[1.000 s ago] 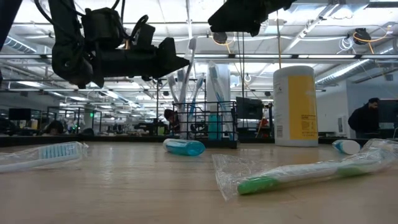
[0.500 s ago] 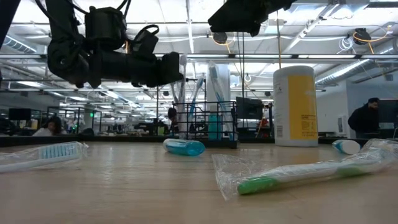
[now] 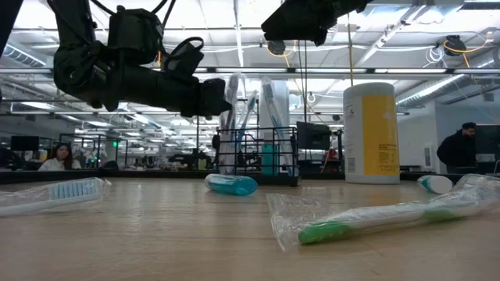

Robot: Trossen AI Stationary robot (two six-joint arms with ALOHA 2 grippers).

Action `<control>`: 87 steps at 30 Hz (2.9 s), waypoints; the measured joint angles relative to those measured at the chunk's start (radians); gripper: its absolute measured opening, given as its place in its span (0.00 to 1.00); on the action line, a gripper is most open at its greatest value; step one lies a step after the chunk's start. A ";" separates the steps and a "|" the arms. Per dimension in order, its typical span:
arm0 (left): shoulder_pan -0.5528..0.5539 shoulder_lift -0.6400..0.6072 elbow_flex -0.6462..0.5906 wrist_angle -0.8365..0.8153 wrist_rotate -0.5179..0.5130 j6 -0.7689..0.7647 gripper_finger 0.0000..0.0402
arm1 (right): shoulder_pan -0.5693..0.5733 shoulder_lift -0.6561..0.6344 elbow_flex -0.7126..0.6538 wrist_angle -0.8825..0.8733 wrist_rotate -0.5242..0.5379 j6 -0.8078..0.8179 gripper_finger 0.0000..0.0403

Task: Pick & Place toothbrushing station
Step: Put the purple toothbrush into the black wire organizer, then put the blue mouthwash into the black wire organizer

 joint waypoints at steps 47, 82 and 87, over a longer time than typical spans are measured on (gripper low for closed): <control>-0.232 -0.299 -0.002 -0.254 -0.215 0.047 0.45 | 0.000 0.000 0.000 -0.003 -0.001 0.000 0.33; 0.015 -0.357 0.112 -1.153 0.927 0.228 0.45 | 0.000 0.002 0.000 -0.009 -0.001 0.001 0.33; 0.045 -0.241 0.111 -1.029 0.931 0.331 0.45 | 0.000 0.002 0.000 -0.010 -0.001 0.001 0.33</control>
